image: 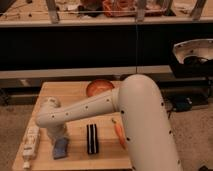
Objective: Wipe the white sponge on the table
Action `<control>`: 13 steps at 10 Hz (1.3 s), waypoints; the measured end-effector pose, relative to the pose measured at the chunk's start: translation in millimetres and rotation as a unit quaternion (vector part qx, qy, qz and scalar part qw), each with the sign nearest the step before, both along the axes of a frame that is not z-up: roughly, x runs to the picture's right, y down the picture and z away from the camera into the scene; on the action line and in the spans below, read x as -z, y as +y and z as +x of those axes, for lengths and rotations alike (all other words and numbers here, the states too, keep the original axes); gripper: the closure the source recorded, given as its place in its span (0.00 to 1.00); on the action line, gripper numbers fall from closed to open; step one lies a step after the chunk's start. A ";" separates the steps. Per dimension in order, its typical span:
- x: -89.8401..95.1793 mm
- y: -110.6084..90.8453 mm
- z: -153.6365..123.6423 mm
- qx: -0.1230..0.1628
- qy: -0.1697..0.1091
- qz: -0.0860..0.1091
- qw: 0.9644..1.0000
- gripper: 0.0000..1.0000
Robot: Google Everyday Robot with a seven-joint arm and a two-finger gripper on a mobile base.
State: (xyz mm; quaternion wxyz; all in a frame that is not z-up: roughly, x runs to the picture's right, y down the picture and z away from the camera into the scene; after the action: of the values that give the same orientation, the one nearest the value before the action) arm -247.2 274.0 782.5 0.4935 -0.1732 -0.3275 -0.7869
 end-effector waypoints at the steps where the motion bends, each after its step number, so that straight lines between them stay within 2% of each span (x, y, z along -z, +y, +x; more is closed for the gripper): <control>1: -0.1 0.0 -0.5 -0.001 0.001 -0.001 1.000 0.46; 7: 4.3 4.0 -11.4 0.001 0.004 -0.004 1.000 0.46; 10: 2.6 1.8 -8.4 -0.007 0.010 -0.007 1.000 0.61; 11: 2.1 0.9 -6.9 -0.010 0.012 -0.007 1.000 0.61; 13: 0.5 -1.3 -4.2 -0.016 0.016 -0.008 1.000 0.54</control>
State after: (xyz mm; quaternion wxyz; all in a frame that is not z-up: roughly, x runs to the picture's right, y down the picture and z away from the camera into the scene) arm -251.4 272.7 782.0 0.5096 -0.1844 -0.3291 -0.7733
